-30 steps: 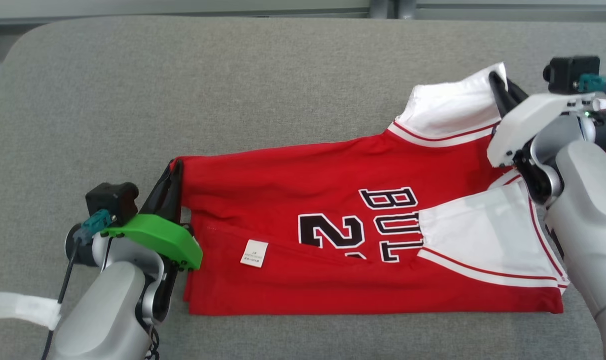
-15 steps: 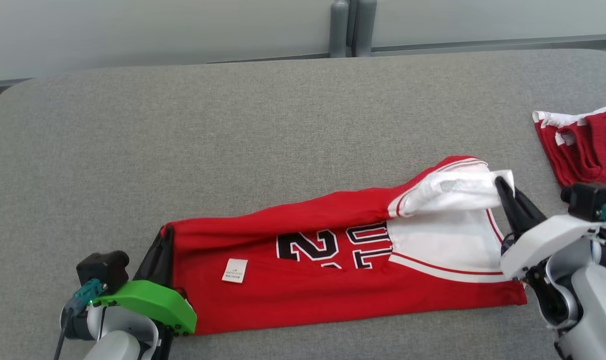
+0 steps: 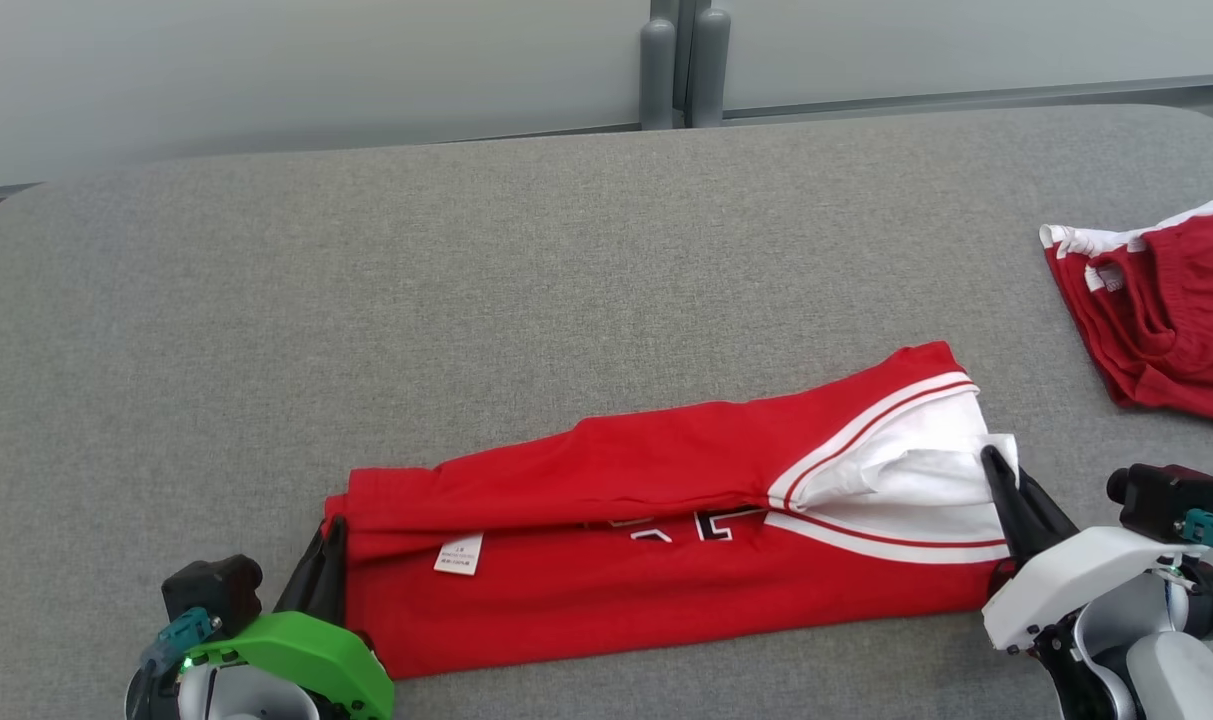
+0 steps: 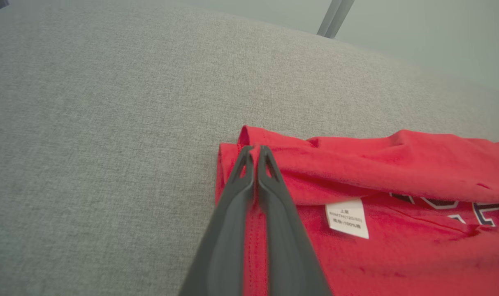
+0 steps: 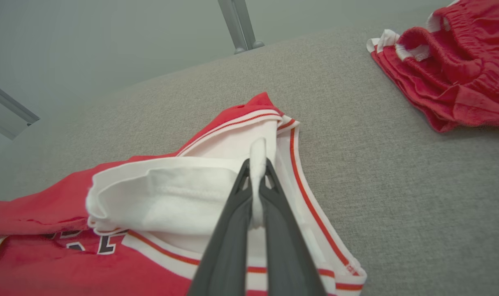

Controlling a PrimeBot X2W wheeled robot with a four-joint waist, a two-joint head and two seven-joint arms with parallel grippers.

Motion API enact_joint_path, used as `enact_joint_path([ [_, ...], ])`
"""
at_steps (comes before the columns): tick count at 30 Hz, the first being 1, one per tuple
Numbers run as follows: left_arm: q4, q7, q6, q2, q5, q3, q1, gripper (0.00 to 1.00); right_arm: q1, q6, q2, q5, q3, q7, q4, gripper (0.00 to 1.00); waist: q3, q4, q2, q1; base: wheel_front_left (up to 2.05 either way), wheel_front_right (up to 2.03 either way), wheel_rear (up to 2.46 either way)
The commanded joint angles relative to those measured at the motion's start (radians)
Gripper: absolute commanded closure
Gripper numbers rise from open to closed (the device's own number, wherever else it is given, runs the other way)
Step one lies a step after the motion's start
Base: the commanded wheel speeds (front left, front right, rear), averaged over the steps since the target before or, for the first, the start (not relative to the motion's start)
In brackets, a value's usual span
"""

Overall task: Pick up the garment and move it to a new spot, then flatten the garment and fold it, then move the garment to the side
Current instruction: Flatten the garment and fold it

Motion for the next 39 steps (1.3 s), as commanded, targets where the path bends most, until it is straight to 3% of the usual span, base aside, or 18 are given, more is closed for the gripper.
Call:
enact_joint_path([
  [1, 0.009, -0.001, 0.002, 0.001, 0.000, -0.001, 0.013, 1.00, 0.009, 0.000, 0.008, -0.009, -0.005, -0.010, 0.006, 1.00, -0.001, 0.000, 0.0041, 0.0000, 0.00, 0.00, 0.00],
  [3, 0.019, -0.004, -0.001, -0.002, -0.002, -0.003, 0.017, 1.00, 0.007, 0.000, 0.012, -0.018, -0.007, -0.025, 0.018, 1.00, -0.001, -0.001, 0.0041, 0.0000, 0.00, 0.00, 0.00],
  [4, 0.024, -0.004, -0.004, -0.004, -0.004, -0.005, 0.017, 1.00, 0.005, 0.000, 0.011, -0.029, -0.006, -0.034, 0.027, 0.90, -0.001, 0.000, 0.0041, 0.0000, 0.00, 0.00, 0.00],
  [7, 0.042, -0.008, -0.007, -0.009, -0.006, -0.009, 0.017, 1.00, 0.007, 0.000, 0.014, -0.043, 0.000, -0.060, 0.053, 0.45, -0.003, 0.002, 0.0041, 0.0000, 0.00, 0.00, 0.00],
  [8, 0.045, -0.009, -0.008, -0.011, -0.008, -0.008, 0.020, 0.91, 0.010, 0.000, 0.015, -0.045, 0.000, -0.067, 0.059, 0.09, -0.004, 0.002, 0.0041, 0.0000, 0.00, 0.00, 0.00],
  [9, 0.047, -0.013, -0.009, -0.012, -0.008, -0.008, 0.025, 0.74, 0.014, 0.000, 0.017, -0.045, -0.005, -0.075, 0.065, 0.00, -0.006, 0.002, 0.0041, 0.0000, 0.00, 0.00, 0.00],
  [10, 0.047, -0.018, -0.009, -0.013, -0.009, -0.006, 0.030, 0.58, 0.021, 0.000, 0.017, -0.046, -0.005, -0.082, 0.068, 0.00, -0.007, 0.002, 0.0041, 0.0000, 0.00, 0.00, 0.00],
  [12, 0.041, -0.026, -0.009, -0.015, -0.017, -0.001, 0.044, 0.10, 0.037, 0.000, 0.018, -0.049, -0.012, -0.093, 0.070, 0.00, -0.010, 0.002, 0.0041, 0.0000, 0.00, 0.00, 0.00],
  [13, 0.036, -0.028, -0.008, -0.016, -0.021, 0.002, 0.052, 0.00, 0.044, 0.000, 0.020, -0.048, -0.017, -0.097, 0.069, 0.00, -0.012, 0.001, 0.0041, 0.0000, 0.00, 0.00, 0.00],
  [24, -0.074, -0.057, 0.045, 0.006, -0.045, 0.047, 0.176, 0.00, 0.128, 0.000, 0.034, -0.082, -0.103, -0.105, 0.020, 0.00, -0.047, -0.008, 0.0041, 0.0000, 0.00, 0.00, 0.00],
  [39, -0.194, -0.050, 0.099, 0.034, 0.017, 0.044, 0.152, 0.00, 0.148, 0.000, 0.046, -0.143, -0.171, -0.041, -0.065, 0.00, -0.120, 0.004, 0.0041, 0.0000, 0.00, 0.00, 0.00],
])
